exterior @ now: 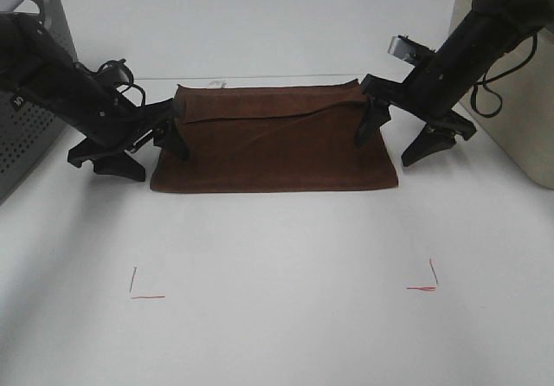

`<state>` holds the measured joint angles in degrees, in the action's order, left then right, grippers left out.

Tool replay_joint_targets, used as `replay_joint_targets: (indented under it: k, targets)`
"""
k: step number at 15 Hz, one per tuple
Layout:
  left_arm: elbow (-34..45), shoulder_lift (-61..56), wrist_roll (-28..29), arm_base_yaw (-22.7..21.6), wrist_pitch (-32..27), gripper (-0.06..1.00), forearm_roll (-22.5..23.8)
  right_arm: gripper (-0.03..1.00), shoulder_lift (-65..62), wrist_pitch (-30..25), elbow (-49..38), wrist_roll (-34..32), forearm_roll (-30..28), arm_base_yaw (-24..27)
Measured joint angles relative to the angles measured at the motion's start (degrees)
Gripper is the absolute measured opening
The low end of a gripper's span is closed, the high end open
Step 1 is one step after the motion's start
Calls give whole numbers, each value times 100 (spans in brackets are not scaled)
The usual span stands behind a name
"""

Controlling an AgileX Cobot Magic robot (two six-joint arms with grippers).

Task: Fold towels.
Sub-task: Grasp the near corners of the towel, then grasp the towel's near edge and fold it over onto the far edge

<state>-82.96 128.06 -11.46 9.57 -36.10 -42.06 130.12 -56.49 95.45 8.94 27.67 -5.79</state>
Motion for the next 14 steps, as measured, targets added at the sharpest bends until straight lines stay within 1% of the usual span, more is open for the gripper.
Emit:
replay_joint_targets:
  k: [1,3,5,6,7,9,10,11,12,14]
  targets:
    - [0,6,0,11,46,72,-69,76,115,11,-6,74,92,0]
    - [0,52,0,57,97,67,-155,74,269,52,-17,160,361,0]
    - [0,109,0,97,86,57,-206,66,361,115,-17,281,630,0]
    - [-6,143,0,103,40,51,-269,59,395,166,-17,286,693,0]
    - [-6,155,0,103,0,43,-286,50,435,212,-17,292,693,0]
    - [-6,206,0,103,-17,13,-178,23,453,327,-17,298,619,0]
    - [-6,206,0,103,-17,13,-178,23,453,327,-17,298,619,0]
    - [-6,212,0,103,-23,3,-138,8,453,344,-17,264,550,0]
    - [-6,212,0,103,-63,1,-80,0,453,315,-17,252,504,0]
    - [-6,160,0,103,-235,1,103,0,430,155,-86,235,378,0]
